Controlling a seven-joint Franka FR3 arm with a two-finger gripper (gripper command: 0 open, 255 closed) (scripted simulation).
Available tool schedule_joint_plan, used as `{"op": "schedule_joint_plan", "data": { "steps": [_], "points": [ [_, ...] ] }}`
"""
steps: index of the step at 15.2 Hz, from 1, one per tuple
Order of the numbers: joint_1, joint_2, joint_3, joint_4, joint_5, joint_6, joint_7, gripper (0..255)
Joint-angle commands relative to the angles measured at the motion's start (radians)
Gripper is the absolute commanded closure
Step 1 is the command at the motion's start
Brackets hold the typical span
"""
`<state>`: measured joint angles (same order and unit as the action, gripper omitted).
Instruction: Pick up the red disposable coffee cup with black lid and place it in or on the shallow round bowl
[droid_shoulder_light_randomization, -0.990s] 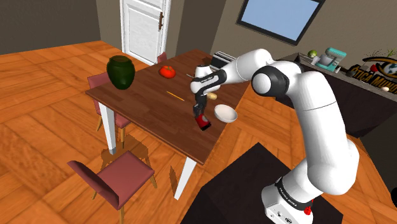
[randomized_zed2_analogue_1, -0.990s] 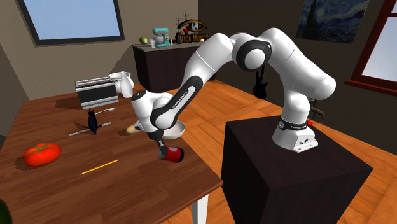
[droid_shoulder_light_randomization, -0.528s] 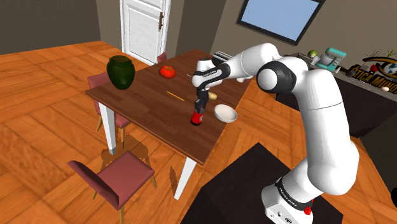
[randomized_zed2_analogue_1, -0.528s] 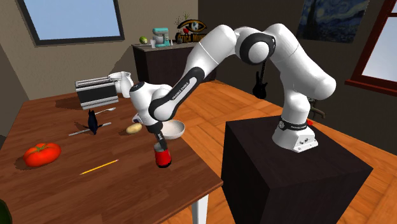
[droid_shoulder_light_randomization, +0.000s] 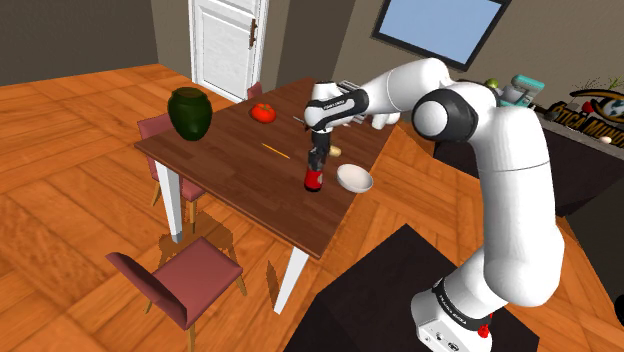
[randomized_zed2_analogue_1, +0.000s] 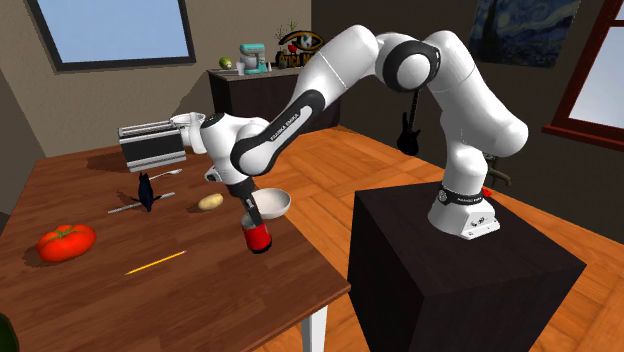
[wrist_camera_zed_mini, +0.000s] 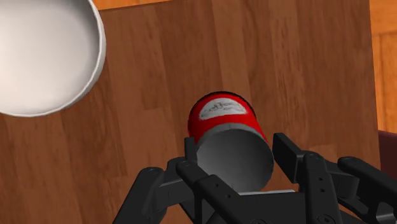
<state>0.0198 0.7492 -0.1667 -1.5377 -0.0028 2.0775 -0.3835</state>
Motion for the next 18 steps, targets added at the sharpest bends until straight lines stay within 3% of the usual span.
{"op": "schedule_joint_plan", "data": {
  "steps": [1,10,18],
  "points": [
    [-0.014,-0.008,-0.005,0.003,-0.001,-0.008,-0.019,255],
    [-0.161,0.054,-0.039,0.124,0.0,-0.048,-0.184,255],
    [-0.304,0.179,-0.058,0.358,0.01,-0.138,-0.325,255]
  ]
}}
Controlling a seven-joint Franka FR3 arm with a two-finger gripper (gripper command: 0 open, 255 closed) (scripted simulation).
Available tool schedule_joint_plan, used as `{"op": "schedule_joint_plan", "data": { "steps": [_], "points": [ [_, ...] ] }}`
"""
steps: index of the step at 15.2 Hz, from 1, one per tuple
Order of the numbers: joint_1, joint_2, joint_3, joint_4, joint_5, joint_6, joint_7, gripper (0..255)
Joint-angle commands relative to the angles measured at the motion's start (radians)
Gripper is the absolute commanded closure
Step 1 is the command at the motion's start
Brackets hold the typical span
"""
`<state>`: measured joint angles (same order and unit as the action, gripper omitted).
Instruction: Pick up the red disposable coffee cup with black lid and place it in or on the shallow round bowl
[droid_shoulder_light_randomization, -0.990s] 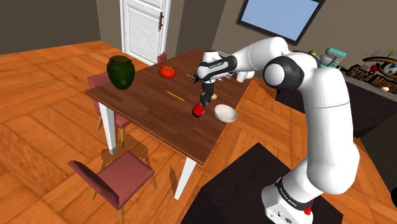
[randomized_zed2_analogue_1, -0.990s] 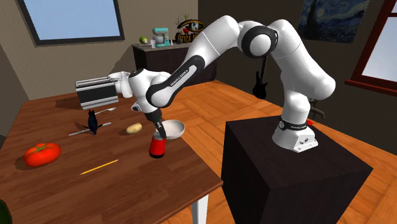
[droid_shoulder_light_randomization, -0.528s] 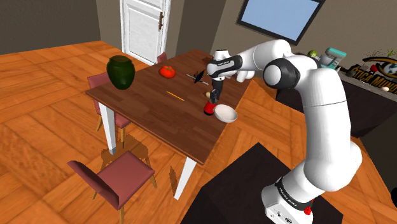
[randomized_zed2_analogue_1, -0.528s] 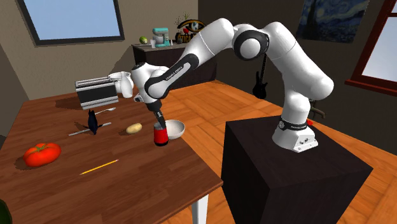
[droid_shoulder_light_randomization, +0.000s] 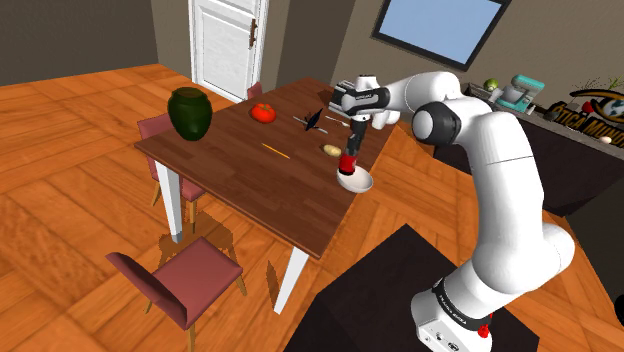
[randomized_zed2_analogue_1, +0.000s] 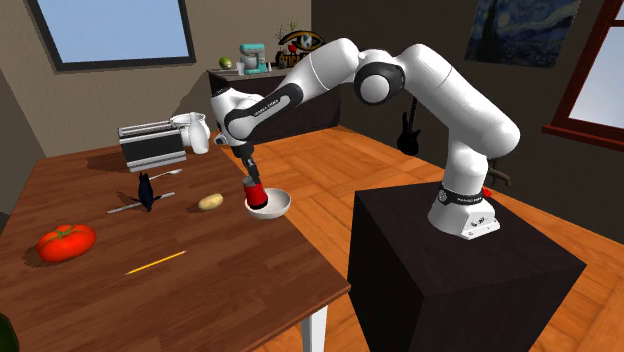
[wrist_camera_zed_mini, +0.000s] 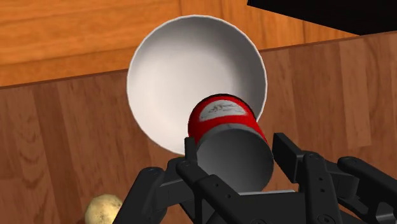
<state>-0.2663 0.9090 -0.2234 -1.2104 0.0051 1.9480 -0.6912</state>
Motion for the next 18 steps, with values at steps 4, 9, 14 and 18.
{"op": "schedule_joint_plan", "data": {
  "steps": [4,9,14,18],
  "points": [
    [-0.044,0.064,-0.002,0.086,0.005,-0.015,-0.037,255],
    [-0.047,0.106,0.002,0.091,0.008,0.021,-0.032,255],
    [-0.051,0.152,0.006,0.107,0.012,0.052,-0.027,255],
    [-0.055,0.196,0.01,0.127,0.014,0.075,-0.023,255]
  ]
}}
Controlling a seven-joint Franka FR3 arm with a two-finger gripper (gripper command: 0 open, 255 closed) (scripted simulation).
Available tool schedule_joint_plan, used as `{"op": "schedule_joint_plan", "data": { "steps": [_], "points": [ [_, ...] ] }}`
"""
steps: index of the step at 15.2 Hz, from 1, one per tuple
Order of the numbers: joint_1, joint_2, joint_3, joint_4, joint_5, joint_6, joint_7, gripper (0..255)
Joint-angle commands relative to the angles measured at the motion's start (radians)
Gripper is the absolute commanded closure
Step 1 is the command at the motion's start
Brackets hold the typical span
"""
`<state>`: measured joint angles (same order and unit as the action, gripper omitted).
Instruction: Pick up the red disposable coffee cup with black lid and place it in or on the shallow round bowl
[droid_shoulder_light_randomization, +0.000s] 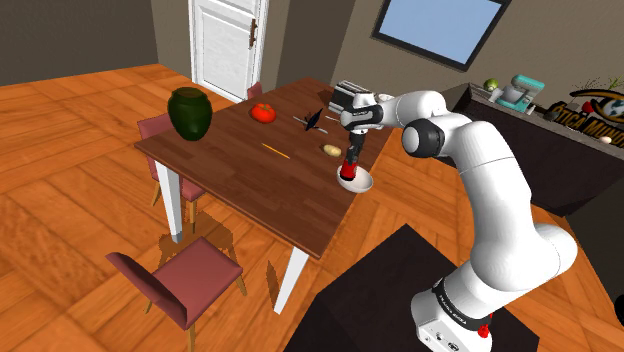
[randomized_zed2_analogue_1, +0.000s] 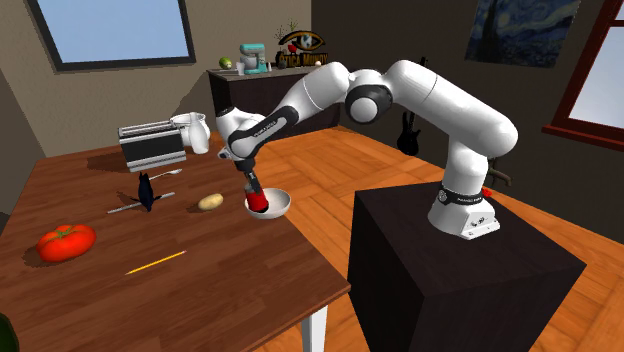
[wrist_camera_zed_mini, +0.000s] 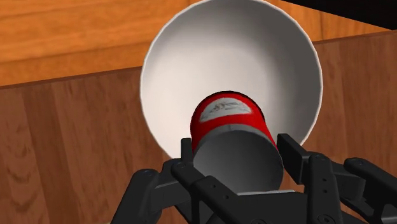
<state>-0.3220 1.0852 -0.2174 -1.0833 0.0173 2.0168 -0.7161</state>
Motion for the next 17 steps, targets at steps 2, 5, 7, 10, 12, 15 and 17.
{"op": "schedule_joint_plan", "data": {
  "steps": [2,5,7,10,12,15,17],
  "points": [
    [0.0,0.02,0.004,0.0,0.002,0.006,0.002,255],
    [0.0,0.02,0.004,0.0,0.002,0.006,0.002,255],
    [0.0,0.02,0.004,0.0,0.002,0.006,0.002,255],
    [0.0,0.027,0.005,0.012,0.002,0.001,0.003,0],
    [0.0,0.027,0.005,0.012,0.002,0.001,0.003,0],
    [0.006,-0.01,0.002,0.014,0.0,-0.039,0.003,0],
    [0.01,-0.032,0.001,0.036,-0.002,-0.083,0.003,0]
  ]
}}
